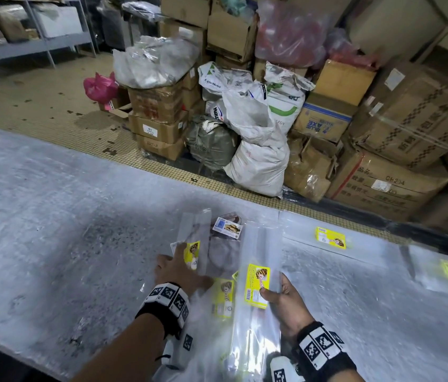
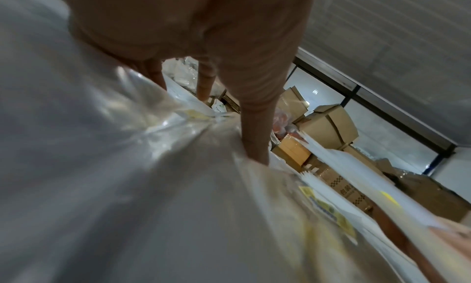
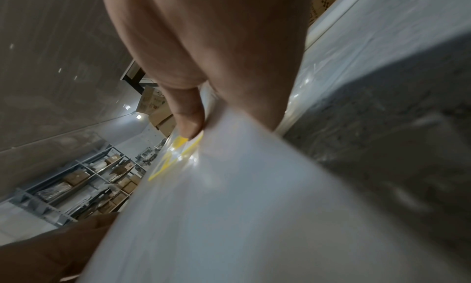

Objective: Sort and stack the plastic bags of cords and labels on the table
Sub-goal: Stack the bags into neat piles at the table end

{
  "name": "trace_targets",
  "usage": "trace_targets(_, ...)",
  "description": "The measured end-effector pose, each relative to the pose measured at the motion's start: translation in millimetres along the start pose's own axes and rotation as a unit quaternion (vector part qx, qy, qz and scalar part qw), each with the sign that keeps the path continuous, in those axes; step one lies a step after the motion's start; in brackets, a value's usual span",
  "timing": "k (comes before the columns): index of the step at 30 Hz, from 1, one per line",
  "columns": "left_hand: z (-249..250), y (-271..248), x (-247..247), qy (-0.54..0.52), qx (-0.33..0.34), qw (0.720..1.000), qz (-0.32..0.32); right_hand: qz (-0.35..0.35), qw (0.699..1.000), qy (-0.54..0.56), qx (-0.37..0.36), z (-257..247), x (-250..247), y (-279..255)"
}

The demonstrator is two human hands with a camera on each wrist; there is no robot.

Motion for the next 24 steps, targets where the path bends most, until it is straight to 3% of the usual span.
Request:
trace_targets(3, 3.9, -2.7, 6.4, -0.029, 0.015, 0.999, -0.016, 0.002, 1.0, 0.007, 0.001, -0.4, -1.3, -0.2)
trace_targets(11, 30.9, -12.6, 1.4, -0.108, 0.105, 0.985, 0.088, 0.021, 0.999, 0.026, -0.002, -3.2, -12.0, -1.3)
trace_targets(14, 44.0, -18.6, 19.9, -0.181, 0.158, 0.97, 0.02, 0.037, 0.999, 0.015, -0.001, -5.3, -20.6, -4.1)
trace_targets(18, 49.1, -23.7, 28.5, -0.269, 0.159, 0.95, 0.019, 0.051, 0.998, 0.03, 0.011, -5.7, -31.2, -10.9)
trace_targets(20, 54.2, -26.4, 40.0, -0.311, 0.143, 0.939, -0.022, 0.06, 0.997, 0.045, 0.022, -4.8, -37.4, -14.5)
trace_targets(22, 58.1, -33.0, 53.5, -0.305, 0.134, 0.941, -0.055, 0.073, 0.996, 0.052, 0.028, -4.2, -44.4, -17.6)
trace_targets(24, 63.4, -39.5, 64.5, -0.226, 0.143, 0.961, -0.071, 0.089, 0.994, 0.056, 0.033, -3.9, -50.8, -21.0)
Point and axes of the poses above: each hand's wrist, its own y-axis towards the middle knuckle, its own x-axis out of the palm, z = x × y, the point moved 8 cm from there along y, towards the middle knuckle, and after that the axes turned 7 degrees about y, right-handed, at the moved point
